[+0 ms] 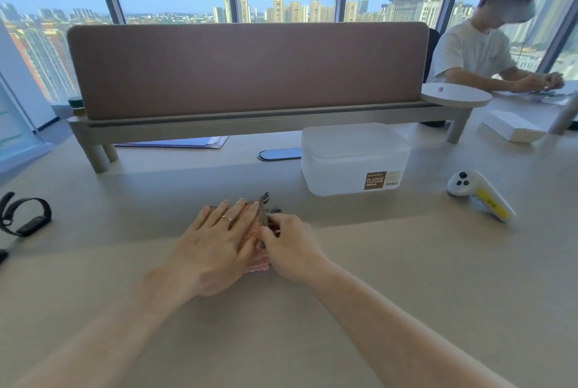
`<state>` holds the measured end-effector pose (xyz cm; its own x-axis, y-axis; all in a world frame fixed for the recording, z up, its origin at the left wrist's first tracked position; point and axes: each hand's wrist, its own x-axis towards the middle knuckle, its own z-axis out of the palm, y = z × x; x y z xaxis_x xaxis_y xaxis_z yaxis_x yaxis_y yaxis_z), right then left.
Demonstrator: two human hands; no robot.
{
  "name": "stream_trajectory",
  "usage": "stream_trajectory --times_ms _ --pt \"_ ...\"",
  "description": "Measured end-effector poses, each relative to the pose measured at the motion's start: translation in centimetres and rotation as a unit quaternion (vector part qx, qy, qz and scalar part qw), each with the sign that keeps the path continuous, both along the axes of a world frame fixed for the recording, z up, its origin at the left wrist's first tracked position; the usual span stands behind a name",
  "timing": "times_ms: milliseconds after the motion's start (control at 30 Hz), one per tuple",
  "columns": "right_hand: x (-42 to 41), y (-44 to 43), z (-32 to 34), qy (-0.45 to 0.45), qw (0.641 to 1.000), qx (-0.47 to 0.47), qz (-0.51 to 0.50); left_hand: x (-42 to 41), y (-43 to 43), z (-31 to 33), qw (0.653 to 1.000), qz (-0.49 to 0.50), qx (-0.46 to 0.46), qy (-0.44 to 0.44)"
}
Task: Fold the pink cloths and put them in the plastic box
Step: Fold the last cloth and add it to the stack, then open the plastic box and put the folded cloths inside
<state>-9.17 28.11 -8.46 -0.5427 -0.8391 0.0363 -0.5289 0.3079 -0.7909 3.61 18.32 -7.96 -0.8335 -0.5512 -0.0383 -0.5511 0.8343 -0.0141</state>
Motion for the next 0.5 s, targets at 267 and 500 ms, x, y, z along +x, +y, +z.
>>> stream_trajectory --times_ms 267,500 --pt "3.8 -3.3 0.5 -0.054 0.997 -0.013 0.053 4.5 -2.4 1.5 0.996 0.078 -0.013 -0.05" --pt "-10.5 0.8 5.5 0.087 0.978 -0.134 -0.132 -7.7 0.9 7.4 0.906 0.102 0.29 0.29"
